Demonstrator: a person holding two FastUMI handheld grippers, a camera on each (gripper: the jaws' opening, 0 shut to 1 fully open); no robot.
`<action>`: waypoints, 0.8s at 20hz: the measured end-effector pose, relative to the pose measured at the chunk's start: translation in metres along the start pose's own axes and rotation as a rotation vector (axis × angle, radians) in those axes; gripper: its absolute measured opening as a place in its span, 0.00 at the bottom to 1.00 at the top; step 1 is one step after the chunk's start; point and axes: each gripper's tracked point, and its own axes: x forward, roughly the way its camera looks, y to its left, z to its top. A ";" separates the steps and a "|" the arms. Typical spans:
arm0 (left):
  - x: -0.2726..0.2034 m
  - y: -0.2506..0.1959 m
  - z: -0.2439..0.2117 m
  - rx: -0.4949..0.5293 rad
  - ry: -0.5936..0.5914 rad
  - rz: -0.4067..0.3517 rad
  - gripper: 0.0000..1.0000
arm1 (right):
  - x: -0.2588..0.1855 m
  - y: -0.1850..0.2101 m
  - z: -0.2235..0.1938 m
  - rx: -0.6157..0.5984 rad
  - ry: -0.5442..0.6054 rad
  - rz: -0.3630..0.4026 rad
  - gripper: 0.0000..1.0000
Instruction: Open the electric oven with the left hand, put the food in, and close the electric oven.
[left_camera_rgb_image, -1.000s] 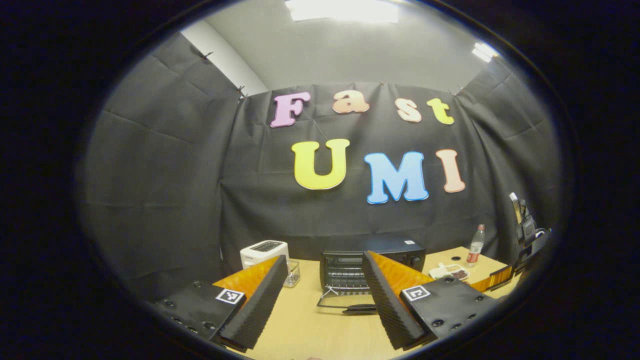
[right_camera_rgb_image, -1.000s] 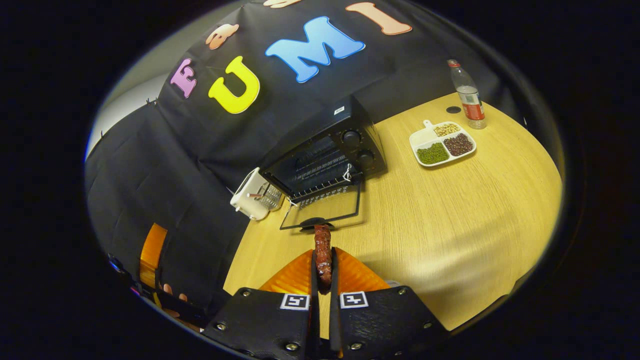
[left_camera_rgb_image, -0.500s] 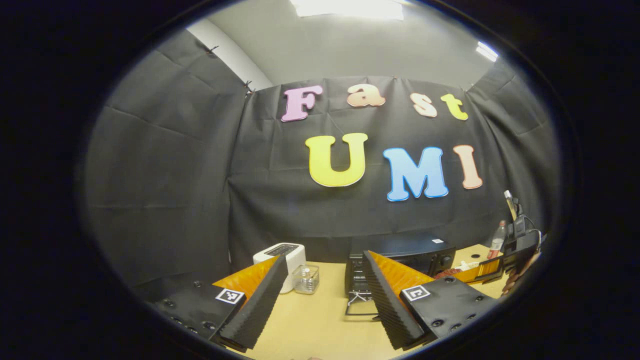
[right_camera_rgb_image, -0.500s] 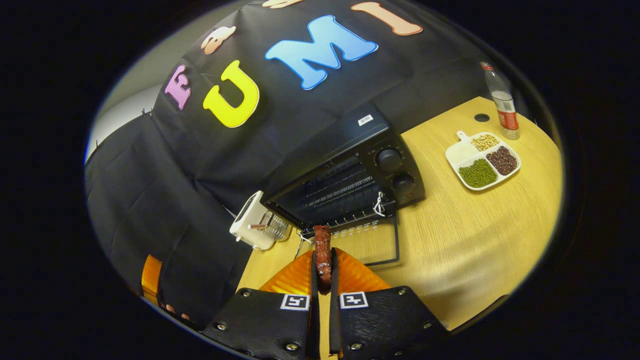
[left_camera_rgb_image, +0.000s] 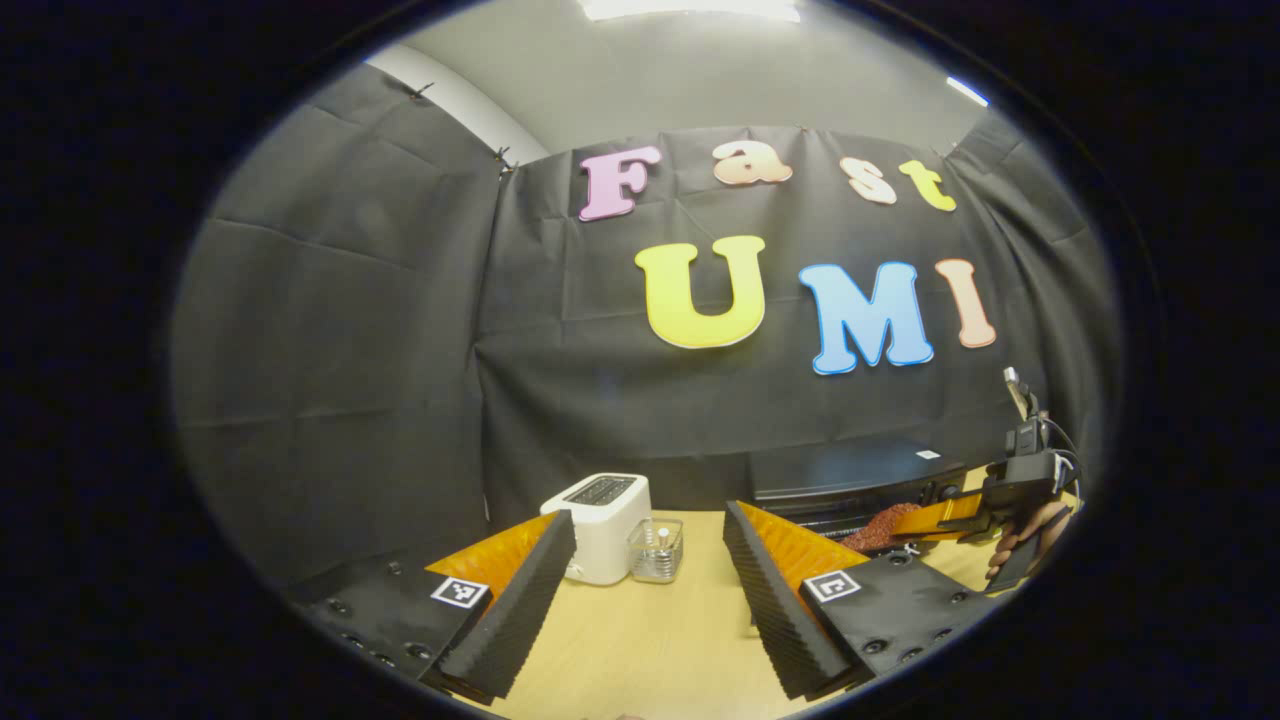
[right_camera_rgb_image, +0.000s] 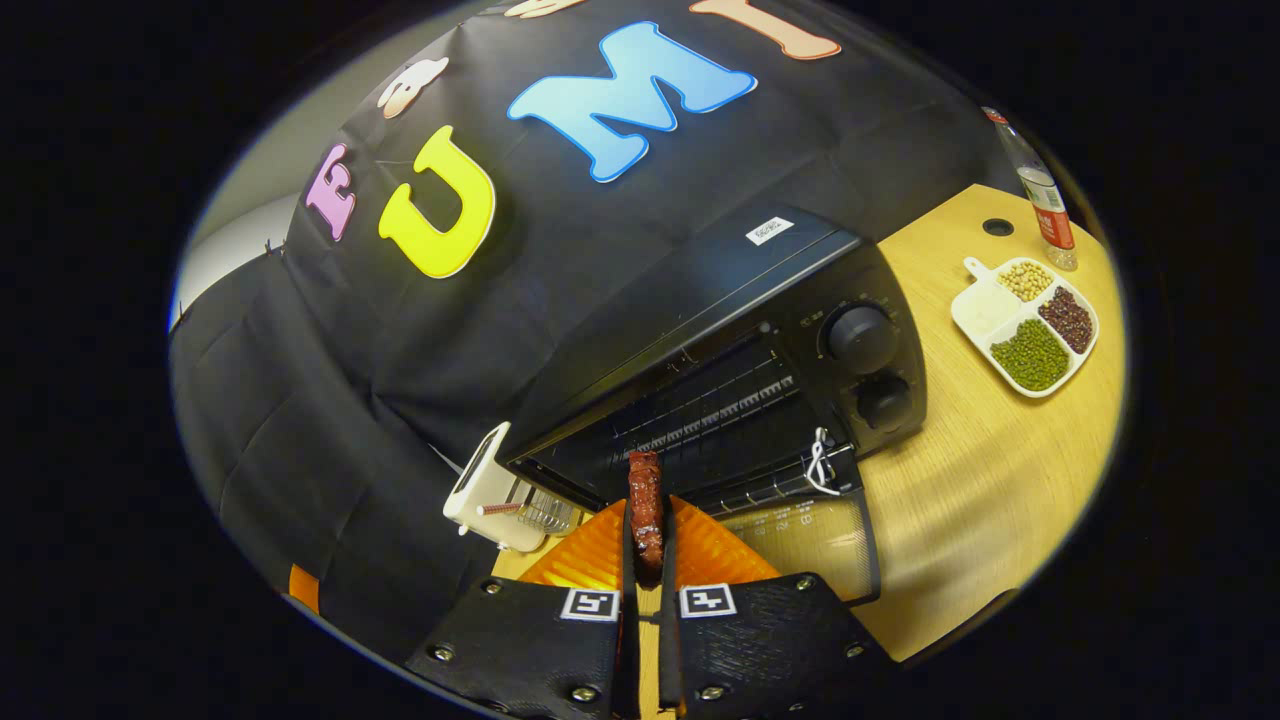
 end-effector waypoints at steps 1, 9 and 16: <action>0.003 0.002 -0.001 0.001 0.006 0.001 0.95 | 0.008 -0.001 0.000 0.000 -0.002 -0.001 0.07; 0.017 0.009 -0.012 0.051 0.030 -0.003 0.95 | 0.058 -0.014 0.005 0.012 -0.052 -0.017 0.07; 0.019 0.012 -0.018 0.052 0.045 -0.016 1.00 | 0.070 -0.042 0.023 -0.037 -0.094 -0.143 0.32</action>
